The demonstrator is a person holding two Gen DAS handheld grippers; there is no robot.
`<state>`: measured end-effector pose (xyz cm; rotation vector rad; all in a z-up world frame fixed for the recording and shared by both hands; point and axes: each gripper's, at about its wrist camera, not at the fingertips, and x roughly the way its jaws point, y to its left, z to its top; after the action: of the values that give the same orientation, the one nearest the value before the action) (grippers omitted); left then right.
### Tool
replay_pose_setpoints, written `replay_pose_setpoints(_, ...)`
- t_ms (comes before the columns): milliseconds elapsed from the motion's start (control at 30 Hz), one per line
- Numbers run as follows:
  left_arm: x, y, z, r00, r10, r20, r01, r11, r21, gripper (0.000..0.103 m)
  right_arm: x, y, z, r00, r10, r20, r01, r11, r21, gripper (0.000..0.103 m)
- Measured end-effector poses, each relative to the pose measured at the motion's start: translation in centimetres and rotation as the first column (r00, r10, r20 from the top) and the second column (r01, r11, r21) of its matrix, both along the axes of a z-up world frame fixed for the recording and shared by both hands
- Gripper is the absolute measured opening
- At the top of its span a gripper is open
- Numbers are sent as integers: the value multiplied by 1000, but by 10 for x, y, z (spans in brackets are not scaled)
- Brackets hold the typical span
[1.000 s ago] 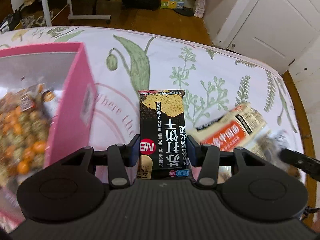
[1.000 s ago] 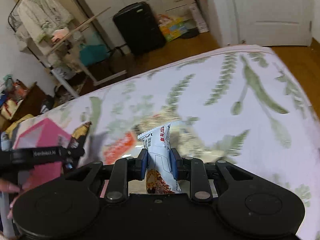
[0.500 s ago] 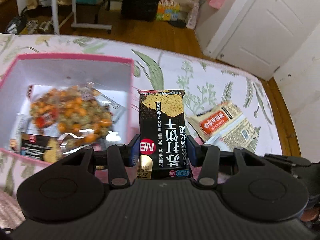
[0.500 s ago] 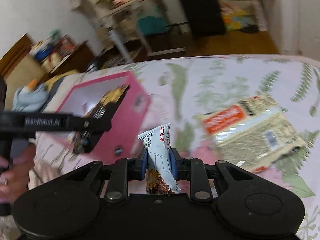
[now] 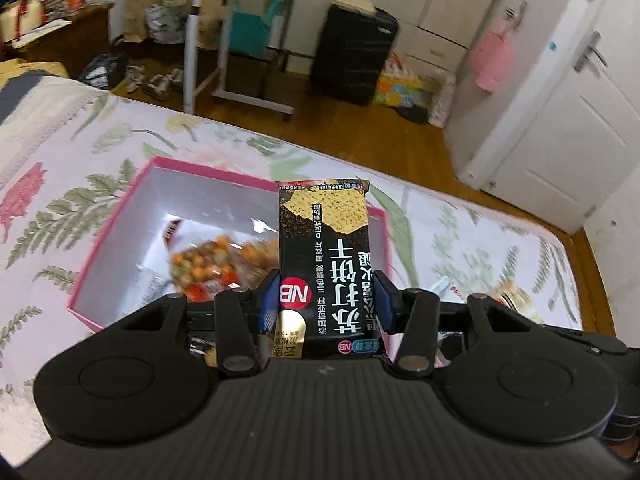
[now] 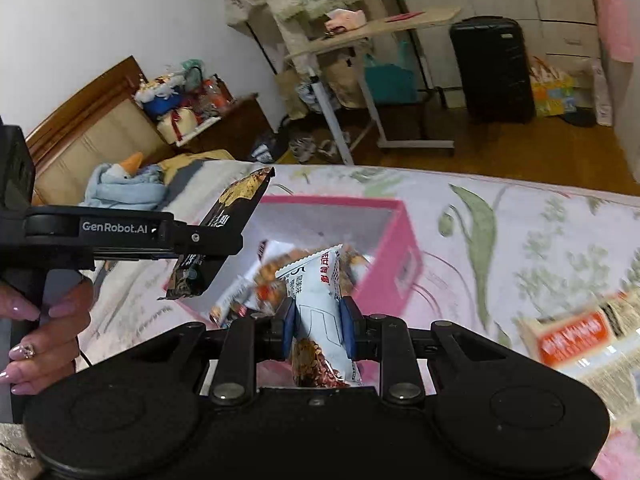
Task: Organize snacks
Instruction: 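Carry the cracker pack and white bar into the pink box and open both tools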
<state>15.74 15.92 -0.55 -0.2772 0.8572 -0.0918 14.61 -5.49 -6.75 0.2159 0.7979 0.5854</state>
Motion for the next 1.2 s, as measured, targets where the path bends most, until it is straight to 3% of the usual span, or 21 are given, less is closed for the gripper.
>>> replay_pose_setpoints(200,16,38,-29,994,102,-46,-102,995,10,46,25,39,-6,999,48,12,-48,999,-17,28)
replay_pose_setpoints(300,22,44,-45,986,154,-65,-149,986,72,46,39,59,-19,997,75,-15,-75,997,0,28)
replay_pose_setpoints(400,27,48,-58,982,170,-80,-164,983,87,46,51,79,-38,995,79,-63,-78,997,11,29)
replay_pose_setpoints(567,32,60,-74,966,231,-113,-219,970,110,47,65,100,-60,988,103,-111,-95,993,76,29)
replay_pose_setpoints(667,34,69,-77,957,264,-119,-254,962,97,52,67,106,-67,985,105,-139,-88,989,121,36)
replay_pose_setpoints(700,33,69,-77,956,270,-116,-259,961,102,52,67,105,-68,981,110,-159,-88,986,142,46)
replay_pose_setpoints(733,31,69,-76,958,266,-110,-255,961,105,52,66,103,-68,979,114,-169,-87,983,162,48)
replay_pose_setpoints(967,18,62,-64,968,232,-99,-223,970,98,52,42,74,-34,991,119,-67,-110,986,128,48)
replay_pose_setpoints(1200,-1,30,-34,993,102,-64,-99,994,47,52,7,0,6,997,63,39,-62,998,-26,48)
